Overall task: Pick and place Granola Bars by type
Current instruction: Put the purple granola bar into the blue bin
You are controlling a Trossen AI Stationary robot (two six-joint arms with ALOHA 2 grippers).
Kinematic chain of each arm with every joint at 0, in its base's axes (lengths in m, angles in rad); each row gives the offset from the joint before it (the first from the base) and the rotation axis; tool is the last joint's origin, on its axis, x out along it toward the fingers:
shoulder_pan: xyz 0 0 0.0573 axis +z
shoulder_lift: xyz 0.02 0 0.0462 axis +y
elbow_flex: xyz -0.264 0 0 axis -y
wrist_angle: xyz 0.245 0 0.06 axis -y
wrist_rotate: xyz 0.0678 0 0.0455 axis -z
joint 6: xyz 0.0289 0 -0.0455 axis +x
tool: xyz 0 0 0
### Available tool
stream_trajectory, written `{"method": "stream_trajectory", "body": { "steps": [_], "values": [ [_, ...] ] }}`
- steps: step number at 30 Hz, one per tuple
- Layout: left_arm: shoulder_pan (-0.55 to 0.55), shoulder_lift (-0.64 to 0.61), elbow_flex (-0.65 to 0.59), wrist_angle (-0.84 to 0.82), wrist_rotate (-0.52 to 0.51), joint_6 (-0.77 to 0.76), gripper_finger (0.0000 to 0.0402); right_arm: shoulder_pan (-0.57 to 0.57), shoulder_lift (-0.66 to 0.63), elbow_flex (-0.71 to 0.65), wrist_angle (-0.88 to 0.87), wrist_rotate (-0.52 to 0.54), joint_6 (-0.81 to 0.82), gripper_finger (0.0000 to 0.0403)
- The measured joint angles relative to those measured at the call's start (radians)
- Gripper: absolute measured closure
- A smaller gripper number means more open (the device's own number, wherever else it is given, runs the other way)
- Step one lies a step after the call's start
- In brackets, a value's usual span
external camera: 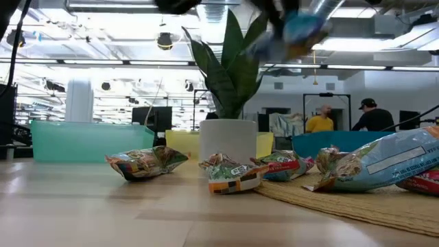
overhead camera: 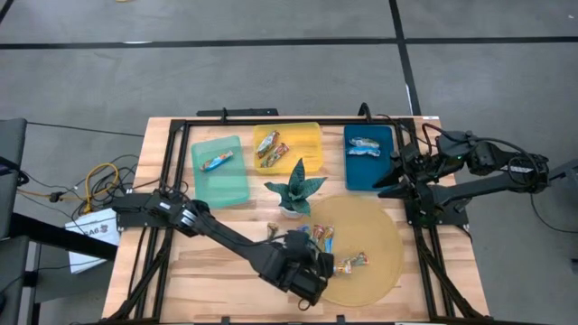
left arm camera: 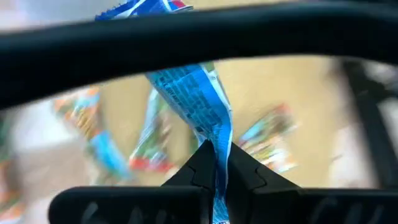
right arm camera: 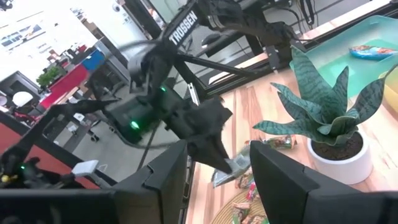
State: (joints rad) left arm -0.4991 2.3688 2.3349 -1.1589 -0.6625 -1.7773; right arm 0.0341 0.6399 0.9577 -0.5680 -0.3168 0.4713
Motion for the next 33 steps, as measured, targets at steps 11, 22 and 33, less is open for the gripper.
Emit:
{"method": "stream_trajectory", "body": {
  "steps": [11,22,33],
  "values": [
    [0.01,-0.063,0.02,0.448,-0.397,0.483,0.0397,0.0,0.002,0.0,0.024,0.0,0.016,0.0236],
    [0.081,-0.069,0.02,0.958,-0.294,1.065,0.0395,0.0,0.002,0.0,0.059,-0.008,0.052,0.0226],
    [0.152,-0.069,0.019,1.023,-0.132,1.126,0.0396,0.0,0.011,0.0,0.113,-0.052,0.079,0.0171]
  ]
}}
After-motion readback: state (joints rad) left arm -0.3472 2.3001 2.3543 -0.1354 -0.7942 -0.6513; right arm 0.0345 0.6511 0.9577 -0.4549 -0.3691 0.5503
